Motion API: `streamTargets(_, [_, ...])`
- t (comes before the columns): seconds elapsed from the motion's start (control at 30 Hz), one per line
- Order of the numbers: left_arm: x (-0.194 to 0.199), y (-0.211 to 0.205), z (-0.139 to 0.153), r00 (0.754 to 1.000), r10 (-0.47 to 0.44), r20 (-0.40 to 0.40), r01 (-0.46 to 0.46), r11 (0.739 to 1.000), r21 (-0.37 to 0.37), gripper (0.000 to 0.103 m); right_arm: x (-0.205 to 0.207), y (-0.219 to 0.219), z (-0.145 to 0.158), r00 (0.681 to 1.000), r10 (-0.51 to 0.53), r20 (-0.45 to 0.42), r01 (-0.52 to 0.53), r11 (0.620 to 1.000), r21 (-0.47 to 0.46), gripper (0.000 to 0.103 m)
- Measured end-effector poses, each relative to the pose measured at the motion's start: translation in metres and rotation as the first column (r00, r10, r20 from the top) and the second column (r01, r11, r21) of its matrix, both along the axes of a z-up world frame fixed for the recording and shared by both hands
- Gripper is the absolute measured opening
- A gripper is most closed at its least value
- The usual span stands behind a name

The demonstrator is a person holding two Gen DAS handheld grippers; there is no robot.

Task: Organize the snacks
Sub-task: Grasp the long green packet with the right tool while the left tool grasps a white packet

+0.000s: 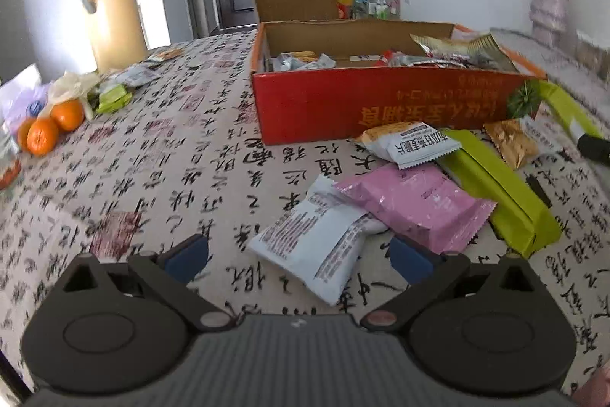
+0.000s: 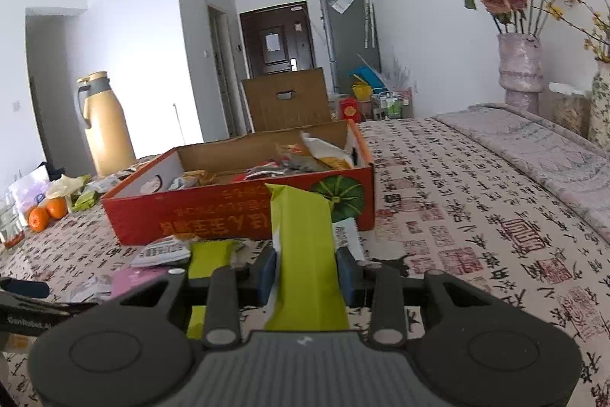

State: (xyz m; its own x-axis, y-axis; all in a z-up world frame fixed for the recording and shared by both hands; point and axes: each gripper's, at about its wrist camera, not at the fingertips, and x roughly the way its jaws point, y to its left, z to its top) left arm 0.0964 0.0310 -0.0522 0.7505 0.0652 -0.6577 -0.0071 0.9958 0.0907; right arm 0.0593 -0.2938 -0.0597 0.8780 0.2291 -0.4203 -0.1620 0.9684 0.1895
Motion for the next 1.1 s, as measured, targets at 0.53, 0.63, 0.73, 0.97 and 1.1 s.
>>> streamTargets(0.53, [0.007,0.002,-0.002,0.999,-0.031,-0.01,0.03,0.997,-0.065,0.06,-0.003,-0.002,-0.004,1.0,0.011,-0.003,-0.011,1.0,0.026,0.034])
streamTargets(0.63, [0.003,-0.001,-0.001,1.0,-0.027,0.002,0.028,0.998,-0.059,0.056,-0.004,-0.002,-0.003,1.0,0.017,-0.001,-0.017,1.0,0.026,0.034])
streamTargets(0.73, [-0.001,-0.002,0.0,1.0,-0.022,0.009,0.022,0.998,-0.06,0.055,-0.006,-0.002,-0.003,1.0,0.018,0.002,-0.018,0.999,0.027,0.034])
streamTargets(0.97, [-0.013,0.001,0.009,0.999,0.002,0.05,0.001,0.998,-0.057,0.055,-0.009,-0.003,-0.001,1.0,0.021,0.01,-0.021,0.999,0.028,0.034])
streamTargets(1.1, [-0.02,0.002,0.023,0.995,0.01,0.096,-0.005,0.998,-0.059,0.055,-0.011,-0.001,0.003,1.0,0.025,0.019,-0.026,0.999,0.026,0.034])
